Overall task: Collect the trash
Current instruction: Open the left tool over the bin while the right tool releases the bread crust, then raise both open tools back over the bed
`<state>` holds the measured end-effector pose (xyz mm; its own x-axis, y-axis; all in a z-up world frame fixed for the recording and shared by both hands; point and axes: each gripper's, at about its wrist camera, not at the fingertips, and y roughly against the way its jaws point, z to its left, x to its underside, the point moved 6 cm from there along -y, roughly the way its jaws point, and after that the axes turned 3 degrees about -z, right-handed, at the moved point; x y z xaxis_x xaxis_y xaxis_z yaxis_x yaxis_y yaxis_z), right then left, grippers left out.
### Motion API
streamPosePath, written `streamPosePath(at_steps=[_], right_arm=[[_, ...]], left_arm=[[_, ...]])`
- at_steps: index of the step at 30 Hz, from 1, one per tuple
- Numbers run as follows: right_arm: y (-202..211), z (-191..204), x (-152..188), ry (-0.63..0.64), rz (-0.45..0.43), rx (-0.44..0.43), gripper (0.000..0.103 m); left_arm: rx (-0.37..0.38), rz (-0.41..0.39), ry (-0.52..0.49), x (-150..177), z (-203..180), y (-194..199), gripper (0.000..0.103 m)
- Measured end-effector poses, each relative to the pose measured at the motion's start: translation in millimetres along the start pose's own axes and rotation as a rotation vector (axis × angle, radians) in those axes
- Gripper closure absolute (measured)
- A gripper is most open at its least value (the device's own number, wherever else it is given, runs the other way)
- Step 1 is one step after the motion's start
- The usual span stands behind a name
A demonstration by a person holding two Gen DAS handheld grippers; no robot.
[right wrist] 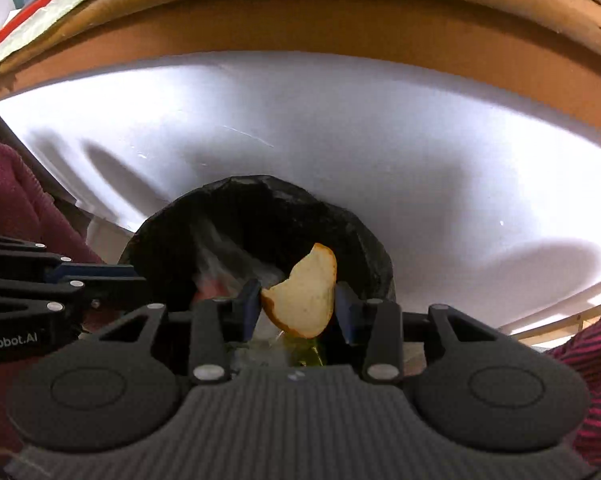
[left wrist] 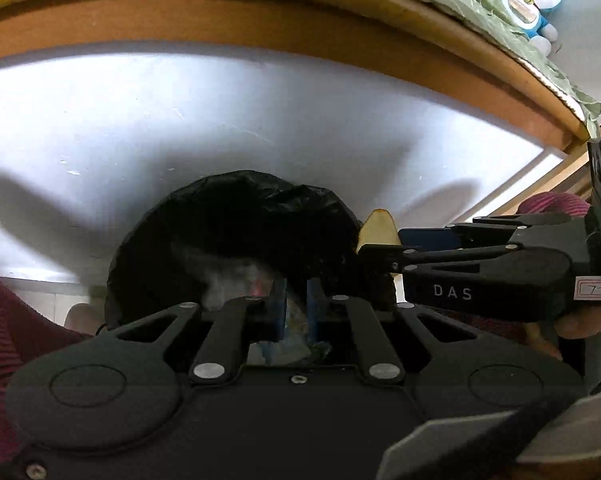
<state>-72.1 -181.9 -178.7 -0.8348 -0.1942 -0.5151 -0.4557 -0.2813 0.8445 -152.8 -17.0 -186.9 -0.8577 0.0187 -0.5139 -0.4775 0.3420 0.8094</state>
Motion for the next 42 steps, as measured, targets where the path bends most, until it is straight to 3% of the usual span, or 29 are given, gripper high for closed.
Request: streamPosePath(at_steps=[5,11,14,16,19,23,26,29,36,42], right_arm=[[0,-1,-1,-0.005,0.007,-0.015,0.056],[-3,-2,0,-0.008,0.013,-0.047,0.035],[0,0,-1,-0.003,0.002,-0.053,0.031],[3,1,-3,0.0,-0.008,-0.053,0.03],[12,4,-9,0.01,-0.037,-0.054,0.03],[37,9,-22,0.04,-0.113,-0.058,0.028],[59,13,-37,0.05,-0.18,-0.08,0.025],[85,15,-52,0.069,-0.258,-0.088,0.024],[127,13,-92,0.102,-0.429,-0.059,0.017],[133,-9,-122,0.063,-0.508,0.035,0.017]], left_arm=[[-0.004,0.005,0.008,2,3,2,0.093],[-0.033,-0.013,0.006,-2,6,3,0.09],[-0.054,-0.037,-0.003,-5,8,7,0.077],[-0.061,-0.057,-0.005,-9,9,11,0.063],[-0.071,-0.087,-0.016,-15,11,19,0.053],[-0.071,-0.151,-0.045,-28,9,38,0.041],[-0.08,-0.216,-0.077,-43,6,56,0.025],[-0.083,-0.308,-0.107,-62,3,82,0.019],[-0.115,-0.496,-0.125,-119,1,123,0.011],[-0.148,-0.581,-0.068,-169,13,128,0.01]])
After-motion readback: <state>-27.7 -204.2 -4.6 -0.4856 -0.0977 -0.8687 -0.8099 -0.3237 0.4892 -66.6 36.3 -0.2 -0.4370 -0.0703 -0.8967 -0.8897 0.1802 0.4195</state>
